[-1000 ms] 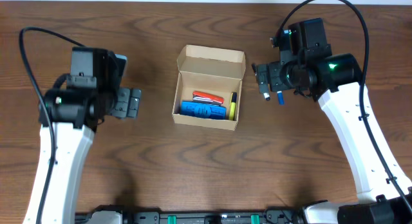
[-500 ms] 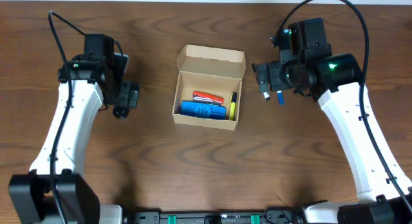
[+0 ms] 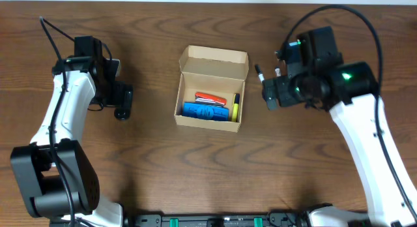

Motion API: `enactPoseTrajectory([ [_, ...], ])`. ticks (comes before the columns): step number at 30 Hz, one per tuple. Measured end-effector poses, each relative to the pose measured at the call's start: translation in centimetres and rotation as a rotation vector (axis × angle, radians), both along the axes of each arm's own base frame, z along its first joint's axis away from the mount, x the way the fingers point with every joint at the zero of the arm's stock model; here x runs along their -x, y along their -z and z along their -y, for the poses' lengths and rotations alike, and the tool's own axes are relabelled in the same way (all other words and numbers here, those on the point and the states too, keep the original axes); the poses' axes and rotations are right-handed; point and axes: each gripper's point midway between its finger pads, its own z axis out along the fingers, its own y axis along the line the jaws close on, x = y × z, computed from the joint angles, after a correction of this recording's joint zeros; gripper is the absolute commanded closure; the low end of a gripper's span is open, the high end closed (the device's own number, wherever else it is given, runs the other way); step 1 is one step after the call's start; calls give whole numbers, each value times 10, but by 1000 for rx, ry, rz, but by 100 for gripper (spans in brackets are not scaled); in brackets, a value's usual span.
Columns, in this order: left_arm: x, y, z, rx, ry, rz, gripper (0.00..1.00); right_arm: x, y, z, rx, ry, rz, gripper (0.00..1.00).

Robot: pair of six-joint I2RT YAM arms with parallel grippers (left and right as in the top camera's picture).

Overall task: Pack container
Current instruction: 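Reach the left gripper down to the black tool and grasp it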

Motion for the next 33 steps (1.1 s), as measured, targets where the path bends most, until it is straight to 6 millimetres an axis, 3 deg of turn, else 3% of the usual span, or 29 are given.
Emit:
enactPoseTrajectory([
  [5,-5,2,1,10,2,16,5,28,-34,6,-14,-32,112,1],
  [11,-7,16,1,14,2,-15,5,46,-37,11,-10,-46,134,1],
  [19,-3,54,2,24,2,-114,5,48,-37,11,-9,-51,137,1],
  [30,-7,80,3,32,3,-145,0,48,-36,12,-9,-51,136,1],
  [33,-7,86,4,38,2,-155,13,48,-36,12,-8,-51,136,1],
])
